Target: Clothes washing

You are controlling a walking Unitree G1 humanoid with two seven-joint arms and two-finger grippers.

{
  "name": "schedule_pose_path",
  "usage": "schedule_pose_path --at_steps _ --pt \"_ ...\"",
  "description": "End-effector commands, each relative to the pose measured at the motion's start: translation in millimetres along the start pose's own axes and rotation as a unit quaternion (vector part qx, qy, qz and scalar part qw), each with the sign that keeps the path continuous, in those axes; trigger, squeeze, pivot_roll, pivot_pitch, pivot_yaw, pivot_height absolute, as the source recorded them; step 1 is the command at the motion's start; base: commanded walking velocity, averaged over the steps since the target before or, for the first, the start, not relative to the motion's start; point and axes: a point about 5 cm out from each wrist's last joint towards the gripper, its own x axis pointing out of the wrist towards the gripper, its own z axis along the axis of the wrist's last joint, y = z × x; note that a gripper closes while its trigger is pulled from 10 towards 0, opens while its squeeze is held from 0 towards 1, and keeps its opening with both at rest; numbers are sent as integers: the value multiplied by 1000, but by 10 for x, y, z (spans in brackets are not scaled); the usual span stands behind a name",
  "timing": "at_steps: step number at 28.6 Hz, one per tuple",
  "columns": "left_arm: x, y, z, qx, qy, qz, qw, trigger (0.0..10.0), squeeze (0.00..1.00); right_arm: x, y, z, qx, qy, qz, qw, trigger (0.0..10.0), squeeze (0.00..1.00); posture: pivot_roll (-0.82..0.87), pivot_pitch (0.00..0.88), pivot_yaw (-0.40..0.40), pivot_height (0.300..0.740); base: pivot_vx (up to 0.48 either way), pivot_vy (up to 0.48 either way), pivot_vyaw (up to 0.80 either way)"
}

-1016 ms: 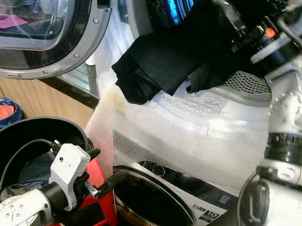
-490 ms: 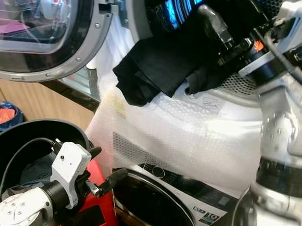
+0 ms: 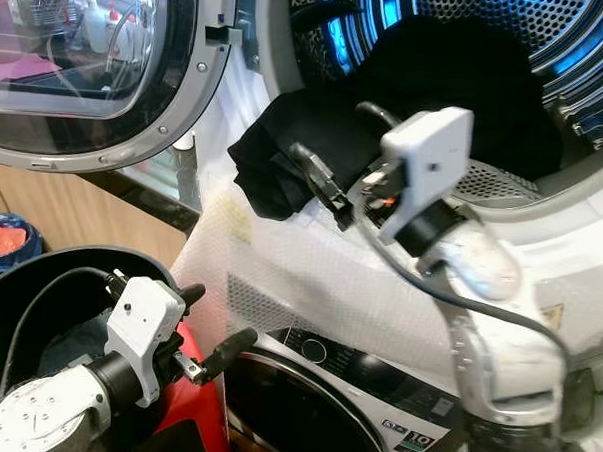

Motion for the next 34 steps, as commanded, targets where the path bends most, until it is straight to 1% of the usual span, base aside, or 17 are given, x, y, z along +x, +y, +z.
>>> schedule_pose_path --at_steps 1,3,4,9,11,13,14,15,18,21,30,31,33,34 --pt "19 -43 3 0 -3 -10 1000 10000 0 15 -34 -93 -20 25 -44 999 10000 0 51 5 -153 740 0 0 0" --pt "21 -53 3 0 -4 -11 1000 10000 0 24 -28 -124 -16 37 -70 997 10000 0 56 2 -153 740 0 0 0" --pt "24 -64 3 0 -5 -13 1000 10000 0 37 -6 -144 -27 42 -76 996 10000 0 63 0 -154 740 0 0 0" --pt "21 -67 7 1 -5 -14 1000 10000 0 86 101 -250 -56 70 -75 993 10000 0 71 0 -154 740 0 0 0" --pt "27 -64 7 3 -6 -14 1000 10000 0 137 205 -262 -83 56 -51 994 10000 0 79 0 -153 740 0 0 0" --pt "26 -65 8 3 -6 -14 1000 10000 0 145 230 -263 -88 53 -43 994 10000 0 79 0 -153 740 0 0 0" --pt "29 -66 8 4 -6 -15 1000 10000 0 170 277 -277 -103 50 -34 993 10000 0 82 0 -154 740 0 0 0" --pt "31 -67 9 4 -6 -15 1000 10000 0 178 287 -283 -108 51 -34 992 10000 0 82 0 -154 740 0 0 0" --pt "36 -71 14 5 -8 -14 1000 10000 0 294 390 -320 -125 50 -18 991 10000 0 98 0 -162 740 0 0 0" --pt "35 -73 16 6 -8 -13 1000 10000 0 340 427 -338 -127 52 -14 990 10000 0 105 0 -164 740 0 0 0" --pt "34 -74 16 6 -8 -13 1000 10000 0 372 437 -366 -136 46 -14 990 10000 0 105 0 -164 740 0 0 0" --pt "30 -75 6 8 -7 -8 1000 10000 0 565 292 -396 -138 57 -51 987 10000 0 123 0 -180 740 0 0 0" --pt "37 -71 3 9 -8 -6 1000 10000 0 656 224 -412 -142 64 -69 985 10000 0 123 0 -177 740 0 0 0" --pt "37 -71 3 9 -8 -6 1000 10000 0 656 224 -412 -142 64 -69 985 10000 0 123 0 -177 740 0 0 0"
